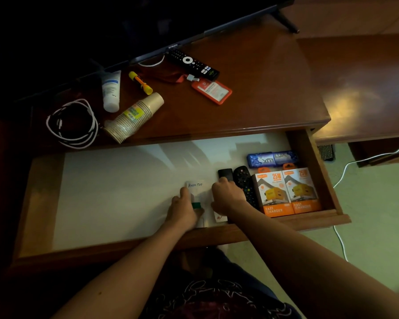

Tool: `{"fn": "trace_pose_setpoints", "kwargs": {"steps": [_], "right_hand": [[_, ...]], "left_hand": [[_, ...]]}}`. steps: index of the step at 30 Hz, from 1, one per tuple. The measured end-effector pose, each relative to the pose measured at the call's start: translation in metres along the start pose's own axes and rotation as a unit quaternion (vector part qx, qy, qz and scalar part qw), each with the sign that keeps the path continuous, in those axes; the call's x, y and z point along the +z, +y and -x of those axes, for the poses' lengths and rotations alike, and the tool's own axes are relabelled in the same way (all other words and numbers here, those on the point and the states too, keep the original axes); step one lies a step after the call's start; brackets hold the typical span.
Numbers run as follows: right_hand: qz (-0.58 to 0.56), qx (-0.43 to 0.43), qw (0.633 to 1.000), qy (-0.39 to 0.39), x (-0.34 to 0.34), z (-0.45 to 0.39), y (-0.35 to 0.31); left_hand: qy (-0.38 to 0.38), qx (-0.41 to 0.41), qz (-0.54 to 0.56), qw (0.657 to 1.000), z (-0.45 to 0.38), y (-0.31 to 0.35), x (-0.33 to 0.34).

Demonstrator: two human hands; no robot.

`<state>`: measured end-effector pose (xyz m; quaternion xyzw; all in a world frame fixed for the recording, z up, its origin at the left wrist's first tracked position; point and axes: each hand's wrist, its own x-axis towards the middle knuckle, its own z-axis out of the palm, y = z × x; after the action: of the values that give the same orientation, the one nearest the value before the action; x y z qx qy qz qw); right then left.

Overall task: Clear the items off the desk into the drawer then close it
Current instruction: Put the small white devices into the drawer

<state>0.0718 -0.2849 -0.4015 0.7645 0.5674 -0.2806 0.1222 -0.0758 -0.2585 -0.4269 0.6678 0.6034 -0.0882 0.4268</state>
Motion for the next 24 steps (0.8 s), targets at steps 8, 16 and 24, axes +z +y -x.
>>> {"fn": "trace_pose_setpoints", "kwargs": {"steps": [8,16,24], "right_hand": [[0.016,-0.031,0.999,0.001,0.002,0.001,0.009],[0.026,-0.062,0.998,0.022,0.002,0.005,0.021],[0.03,-0.06,0.997,0.027,0.005,0.01,0.018]], "left_hand": [[-0.02,0.004,-0.014,1.0,-0.001,0.01,0.0],[-0.032,-0.004,-0.023,0.999,-0.001,0.019,0.004],[-0.026,-0.012,-0.058,0.998,0.003,0.025,0.005]]}}
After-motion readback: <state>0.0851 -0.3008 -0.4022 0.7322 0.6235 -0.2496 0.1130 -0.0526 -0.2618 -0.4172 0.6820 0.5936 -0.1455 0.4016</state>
